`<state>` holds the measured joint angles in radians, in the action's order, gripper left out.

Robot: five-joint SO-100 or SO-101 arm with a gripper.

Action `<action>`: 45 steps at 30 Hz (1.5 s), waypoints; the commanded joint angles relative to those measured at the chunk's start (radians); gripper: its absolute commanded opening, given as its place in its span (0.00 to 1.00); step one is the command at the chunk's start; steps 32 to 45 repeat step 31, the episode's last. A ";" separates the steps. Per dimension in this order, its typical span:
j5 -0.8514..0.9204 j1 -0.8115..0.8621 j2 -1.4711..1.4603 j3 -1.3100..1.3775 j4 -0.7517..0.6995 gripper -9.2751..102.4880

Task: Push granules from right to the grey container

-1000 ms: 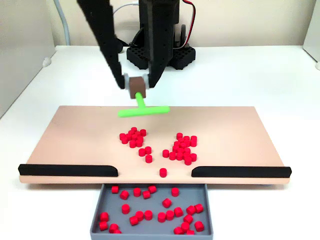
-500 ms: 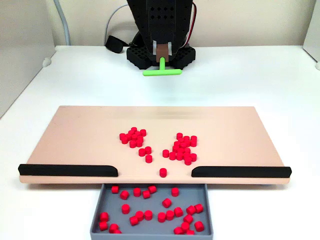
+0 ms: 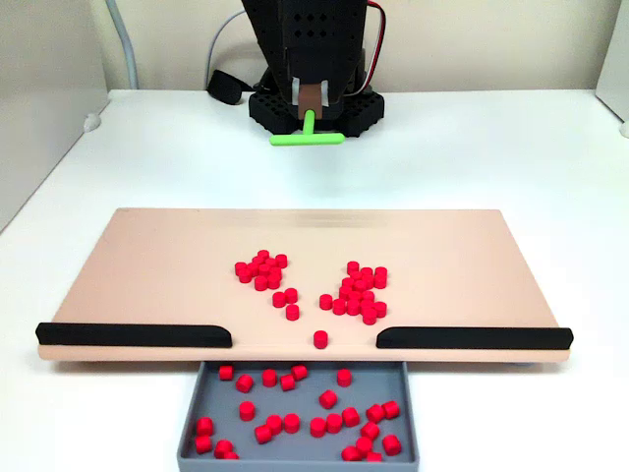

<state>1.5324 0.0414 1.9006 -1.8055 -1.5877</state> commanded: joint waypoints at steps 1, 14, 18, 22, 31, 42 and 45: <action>0.003 0.000 0.046 0.006 -0.005 0.08; -0.008 0.005 -0.003 0.006 0.005 0.08; -0.015 -0.006 0.003 0.006 0.006 0.09; -0.015 -0.008 0.015 0.006 0.006 0.09; 0.003 0.003 0.032 0.006 -0.002 0.09; 0.003 0.003 0.032 0.006 -0.002 0.09; 0.003 0.003 0.032 0.006 -0.002 0.09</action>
